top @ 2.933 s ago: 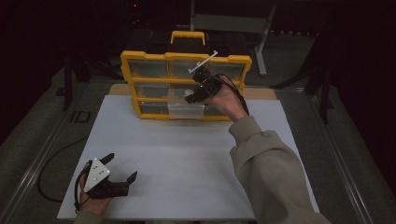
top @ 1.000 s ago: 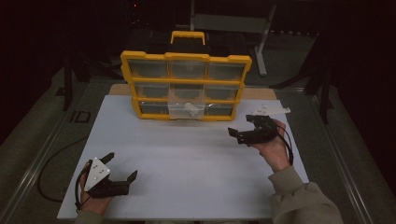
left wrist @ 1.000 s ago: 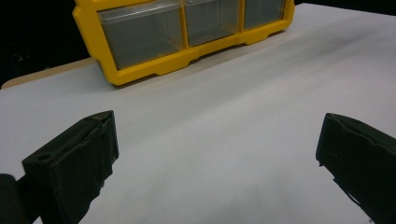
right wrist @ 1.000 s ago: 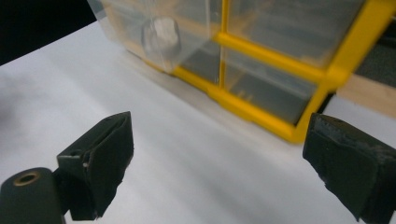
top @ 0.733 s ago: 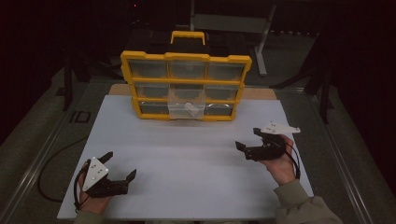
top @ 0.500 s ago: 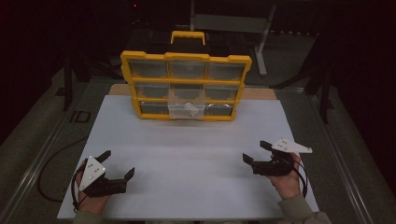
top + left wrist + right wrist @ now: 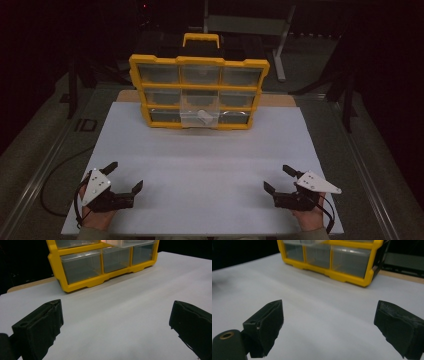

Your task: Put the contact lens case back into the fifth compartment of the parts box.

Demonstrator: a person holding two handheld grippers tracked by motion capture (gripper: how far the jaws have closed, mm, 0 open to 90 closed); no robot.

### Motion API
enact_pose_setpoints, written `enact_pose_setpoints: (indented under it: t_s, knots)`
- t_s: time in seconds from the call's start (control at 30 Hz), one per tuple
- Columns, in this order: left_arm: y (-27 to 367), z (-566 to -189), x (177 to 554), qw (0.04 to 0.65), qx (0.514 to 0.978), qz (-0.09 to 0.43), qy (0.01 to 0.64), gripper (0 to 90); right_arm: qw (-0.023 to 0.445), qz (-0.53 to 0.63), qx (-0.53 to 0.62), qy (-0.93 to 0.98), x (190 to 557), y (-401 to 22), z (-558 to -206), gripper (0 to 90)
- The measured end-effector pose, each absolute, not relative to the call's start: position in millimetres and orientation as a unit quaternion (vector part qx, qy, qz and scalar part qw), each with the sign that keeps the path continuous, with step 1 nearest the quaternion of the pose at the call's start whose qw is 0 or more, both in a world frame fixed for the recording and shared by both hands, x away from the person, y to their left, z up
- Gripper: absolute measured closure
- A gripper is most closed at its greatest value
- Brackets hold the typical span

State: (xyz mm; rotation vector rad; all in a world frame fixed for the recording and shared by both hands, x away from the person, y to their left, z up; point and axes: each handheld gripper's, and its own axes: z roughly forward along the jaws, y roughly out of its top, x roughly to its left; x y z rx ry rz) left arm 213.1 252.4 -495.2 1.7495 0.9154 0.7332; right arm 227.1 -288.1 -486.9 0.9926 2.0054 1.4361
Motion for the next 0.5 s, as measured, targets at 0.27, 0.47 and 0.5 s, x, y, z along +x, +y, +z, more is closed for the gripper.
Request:
enact_pose_setpoints:
  t_s: [0.27,0.47,0.5]
  knots:
    - [256,-496,212,0.512,0.708,0.294,0.387,0.0,0.244,0.527,0.361,0.73,221,-288,-498,9.1]
    - [251,-497,213,0.506,0.713,0.294,0.387,0.0,0.246,0.523,0.361,0.732,221,-288,-501,9.1]
    - [251,-497,213,0.505,0.713,0.293,0.388,0.1,0.246,0.522,0.361,0.732,221,-289,-501,9.1]
